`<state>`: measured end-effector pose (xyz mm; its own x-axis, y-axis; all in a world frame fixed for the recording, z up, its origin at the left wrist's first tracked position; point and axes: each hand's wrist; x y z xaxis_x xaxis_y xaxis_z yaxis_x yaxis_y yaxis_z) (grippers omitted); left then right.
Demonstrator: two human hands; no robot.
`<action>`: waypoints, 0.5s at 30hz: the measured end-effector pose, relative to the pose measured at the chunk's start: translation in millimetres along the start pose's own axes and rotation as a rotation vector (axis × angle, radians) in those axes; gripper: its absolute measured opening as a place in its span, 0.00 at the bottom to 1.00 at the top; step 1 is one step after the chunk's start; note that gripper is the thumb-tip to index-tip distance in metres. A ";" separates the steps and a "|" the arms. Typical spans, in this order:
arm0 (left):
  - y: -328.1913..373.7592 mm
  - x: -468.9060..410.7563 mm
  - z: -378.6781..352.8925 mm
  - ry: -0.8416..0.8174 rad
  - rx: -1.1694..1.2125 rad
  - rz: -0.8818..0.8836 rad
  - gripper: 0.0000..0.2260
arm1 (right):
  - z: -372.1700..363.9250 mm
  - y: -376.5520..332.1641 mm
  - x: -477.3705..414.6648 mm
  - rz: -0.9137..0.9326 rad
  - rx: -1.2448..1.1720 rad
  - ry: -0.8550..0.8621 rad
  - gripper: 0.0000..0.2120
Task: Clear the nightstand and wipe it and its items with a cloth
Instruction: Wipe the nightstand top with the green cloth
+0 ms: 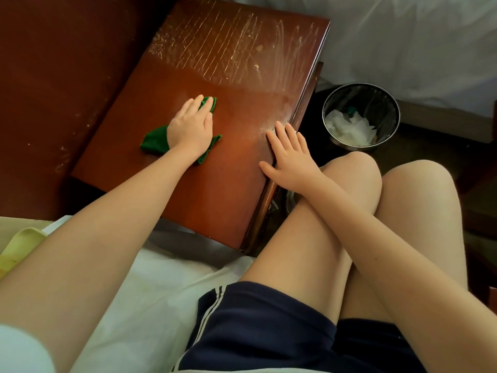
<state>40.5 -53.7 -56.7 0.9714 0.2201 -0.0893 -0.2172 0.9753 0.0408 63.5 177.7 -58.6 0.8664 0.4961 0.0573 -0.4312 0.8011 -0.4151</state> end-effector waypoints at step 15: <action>37.3 -38.7 10.4 -0.258 0.059 -0.596 0.21 | -10.1 -16.1 -22.3 -0.038 -0.007 0.065 0.30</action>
<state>-4.2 -26.1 -41.4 0.9171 -0.3776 0.1277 0.3647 0.9242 0.1131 53.7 150.4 -62.3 0.8967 0.4423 0.0145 -0.3959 0.8165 -0.4202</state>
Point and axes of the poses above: each hand's wrist, its own x-axis away from the middle knuckle, its own z-axis out of the back of the hand, y = z × x, and after that the axes turned 8 degrees about y, right-handed
